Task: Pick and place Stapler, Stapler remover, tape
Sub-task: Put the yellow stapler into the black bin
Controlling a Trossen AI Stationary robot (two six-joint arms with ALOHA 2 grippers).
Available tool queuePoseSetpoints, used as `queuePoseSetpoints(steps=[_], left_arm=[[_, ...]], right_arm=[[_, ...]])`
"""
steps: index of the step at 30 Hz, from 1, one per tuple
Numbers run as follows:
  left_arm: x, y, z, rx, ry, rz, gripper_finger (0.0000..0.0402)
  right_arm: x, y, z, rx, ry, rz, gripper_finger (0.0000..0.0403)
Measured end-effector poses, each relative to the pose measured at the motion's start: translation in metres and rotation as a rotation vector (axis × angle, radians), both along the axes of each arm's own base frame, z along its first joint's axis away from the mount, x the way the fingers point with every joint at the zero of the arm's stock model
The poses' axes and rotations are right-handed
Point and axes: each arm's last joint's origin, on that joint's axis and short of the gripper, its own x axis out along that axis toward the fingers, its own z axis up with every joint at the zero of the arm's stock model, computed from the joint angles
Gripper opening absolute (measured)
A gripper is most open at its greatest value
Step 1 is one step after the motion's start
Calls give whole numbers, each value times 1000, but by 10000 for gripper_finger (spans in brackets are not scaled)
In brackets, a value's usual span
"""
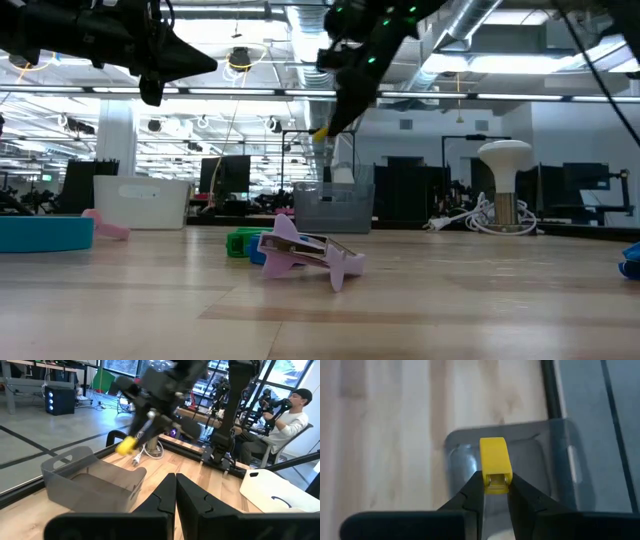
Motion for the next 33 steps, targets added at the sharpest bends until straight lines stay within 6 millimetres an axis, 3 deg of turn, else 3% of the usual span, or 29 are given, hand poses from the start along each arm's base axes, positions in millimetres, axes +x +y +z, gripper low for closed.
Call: queuePoseSetpoints(steps=[9, 18, 33], left_arm=[[0, 0, 0, 0, -3, 0, 3], [0, 0, 0, -1, -3, 1, 3], [0, 0, 0, 0, -3, 1, 3]], right_arm=[[20, -31, -36, 109, 65, -56, 51], [20, -44, -65, 160, 149, -78, 51], [10, -56, -81, 228, 244, -107, 51]])
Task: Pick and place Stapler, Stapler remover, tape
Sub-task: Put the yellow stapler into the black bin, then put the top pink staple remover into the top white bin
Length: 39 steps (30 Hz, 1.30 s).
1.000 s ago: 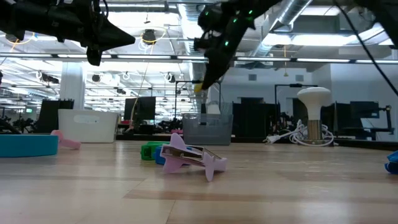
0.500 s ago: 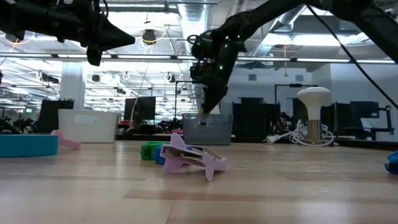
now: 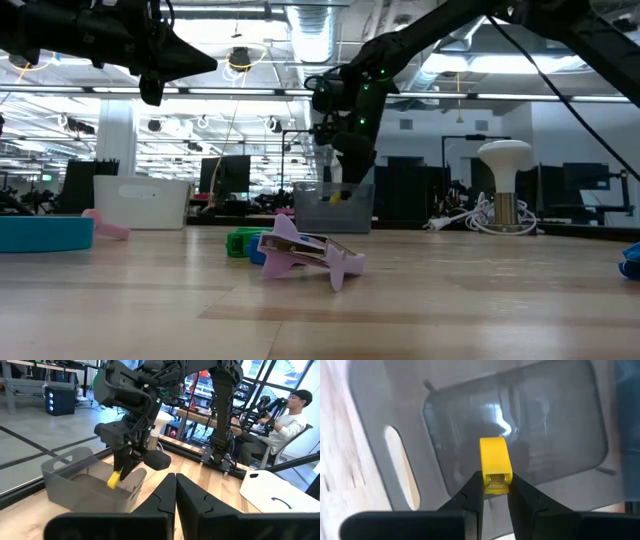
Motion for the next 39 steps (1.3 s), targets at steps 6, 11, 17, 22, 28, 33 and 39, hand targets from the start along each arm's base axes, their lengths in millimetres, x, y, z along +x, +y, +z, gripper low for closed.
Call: queuePoseSetpoints(steps=[6, 11, 17, 22, 28, 33, 39], left_arm=[[0, 0, 0, 0, 0, 0, 3], [0, 0, 0, 0, 0, 0, 3], [0, 0, 0, 0, 0, 0, 3], [0, 0, 0, 0, 0, 0, 3], [0, 0, 0, 0, 0, 0, 3], [0, 0, 0, 0, 0, 0, 3], [0, 0, 0, 0, 0, 0, 3]], right_arm=[[-1, 1, 0, 24, -1, 5, 51], [-1, 2, 0, 56, -7, 11, 53], [-1, 5, -1, 76, 0, 7, 51], [-1, 5, -1, 82, 1, 5, 51], [0, 5, 0, 77, -8, 6, 79], [1, 5, 0, 72, -18, 7, 111], [1, 5, 0, 69, -23, 7, 120]])
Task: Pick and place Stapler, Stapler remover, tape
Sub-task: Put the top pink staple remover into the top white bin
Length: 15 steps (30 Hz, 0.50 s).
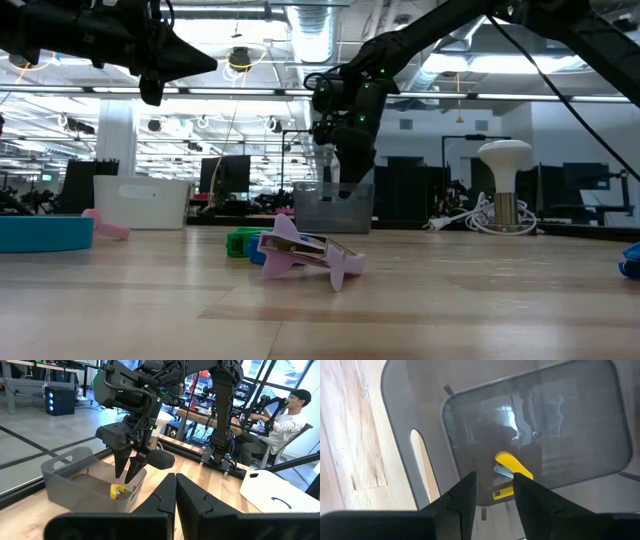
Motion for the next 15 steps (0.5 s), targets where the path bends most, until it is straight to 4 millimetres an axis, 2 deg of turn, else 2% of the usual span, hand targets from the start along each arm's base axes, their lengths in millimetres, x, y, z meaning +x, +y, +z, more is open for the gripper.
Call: queuePoseSetpoints(steps=[4, 15], left_arm=[[0, 0, 0, 0, 0, 0, 3], [0, 0, 0, -22, -9, -5, 3]], right_arm=[[2, 0, 8, -8, -17, 3, 114], [14, 12, 65, -62, -85, 101, 88]])
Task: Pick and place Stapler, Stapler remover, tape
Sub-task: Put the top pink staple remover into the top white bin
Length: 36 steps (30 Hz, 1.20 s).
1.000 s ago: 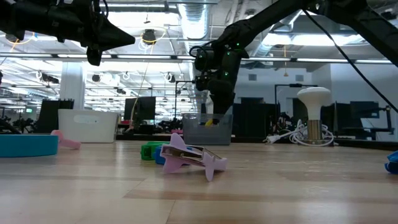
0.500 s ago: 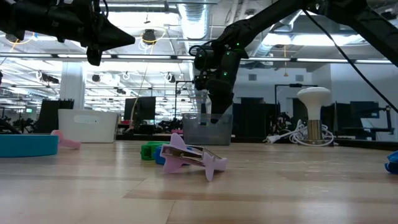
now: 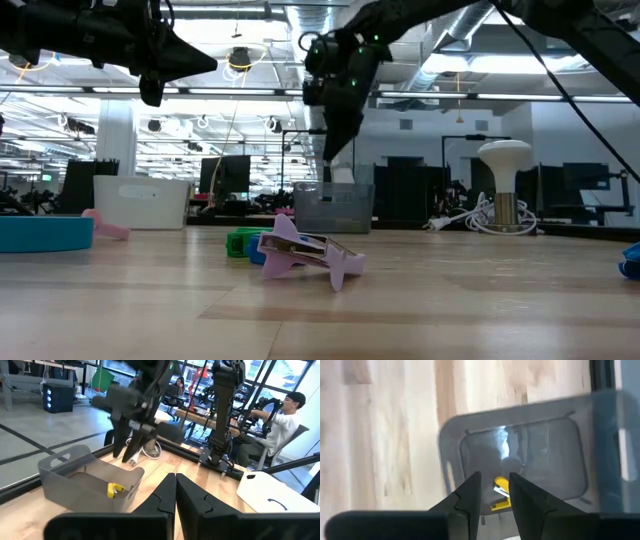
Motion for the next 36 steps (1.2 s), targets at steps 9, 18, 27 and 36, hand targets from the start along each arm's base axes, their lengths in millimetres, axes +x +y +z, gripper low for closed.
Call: queuePoseSetpoints(steps=[9, 18, 27, 36], left_arm=[[0, 0, -4, -1, 45, -2, 3], [-1, -1, -9, -13, 94, -39, 3], [0, -7, -10, -74, 79, -119, 3], [9, -23, 9, -85, 142, -201, 3]], right_arm=[[-14, 17, 41, 42, -25, 54, 59], [-48, 34, 83, 12, -214, 47, 20], [-98, 66, 73, 32, -313, 8, 3], [-147, 98, 34, 42, -413, -150, 1]])
